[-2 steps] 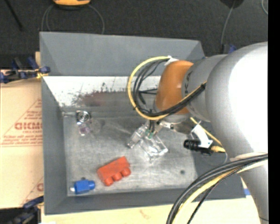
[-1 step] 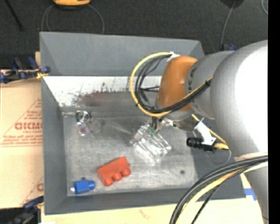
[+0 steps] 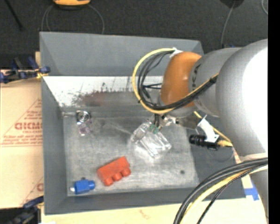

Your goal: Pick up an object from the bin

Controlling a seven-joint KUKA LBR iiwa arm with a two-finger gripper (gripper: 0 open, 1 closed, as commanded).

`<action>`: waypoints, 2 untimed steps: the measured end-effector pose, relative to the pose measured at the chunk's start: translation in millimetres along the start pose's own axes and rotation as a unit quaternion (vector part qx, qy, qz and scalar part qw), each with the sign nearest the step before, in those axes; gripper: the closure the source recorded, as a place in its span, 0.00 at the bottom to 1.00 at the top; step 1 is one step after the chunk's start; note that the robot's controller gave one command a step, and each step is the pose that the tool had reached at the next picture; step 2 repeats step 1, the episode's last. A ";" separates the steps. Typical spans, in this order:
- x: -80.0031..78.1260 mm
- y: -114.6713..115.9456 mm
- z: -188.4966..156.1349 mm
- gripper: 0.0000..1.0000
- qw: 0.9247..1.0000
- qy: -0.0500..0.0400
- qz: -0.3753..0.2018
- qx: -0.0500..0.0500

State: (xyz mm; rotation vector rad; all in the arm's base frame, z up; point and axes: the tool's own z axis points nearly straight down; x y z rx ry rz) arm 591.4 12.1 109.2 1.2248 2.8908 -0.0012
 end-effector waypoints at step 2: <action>-2.0 0.5 -80.2 1.00 1.000 -0.001 -0.003 -0.002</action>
Offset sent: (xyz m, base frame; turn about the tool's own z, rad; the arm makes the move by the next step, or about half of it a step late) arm 0.0000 0.0000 0.0764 0.0000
